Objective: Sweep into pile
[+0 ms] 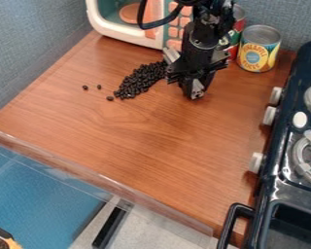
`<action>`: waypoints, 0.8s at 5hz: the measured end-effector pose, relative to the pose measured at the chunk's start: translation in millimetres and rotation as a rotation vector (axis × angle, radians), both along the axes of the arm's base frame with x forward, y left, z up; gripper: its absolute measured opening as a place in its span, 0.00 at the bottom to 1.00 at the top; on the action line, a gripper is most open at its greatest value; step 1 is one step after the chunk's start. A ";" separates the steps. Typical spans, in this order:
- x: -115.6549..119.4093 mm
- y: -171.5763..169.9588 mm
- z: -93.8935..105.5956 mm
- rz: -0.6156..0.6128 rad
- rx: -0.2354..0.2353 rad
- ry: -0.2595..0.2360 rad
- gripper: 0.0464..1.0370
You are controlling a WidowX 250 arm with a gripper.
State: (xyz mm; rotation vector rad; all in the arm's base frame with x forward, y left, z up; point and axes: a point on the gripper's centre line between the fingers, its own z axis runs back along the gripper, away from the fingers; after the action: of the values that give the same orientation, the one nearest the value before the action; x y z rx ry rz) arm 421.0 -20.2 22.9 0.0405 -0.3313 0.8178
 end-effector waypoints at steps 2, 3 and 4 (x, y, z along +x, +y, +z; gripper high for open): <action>0.5 -1.6 -2.8 -0.013 0.005 0.000 0.34; 0.5 -4.0 -2.6 -0.016 -0.010 0.000 0.34; -0.8 -3.2 -4.4 -0.013 -0.033 0.008 0.34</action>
State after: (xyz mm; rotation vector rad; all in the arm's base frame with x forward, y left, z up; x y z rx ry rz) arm 420.1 -23.5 18.5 0.0104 -0.3104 0.8101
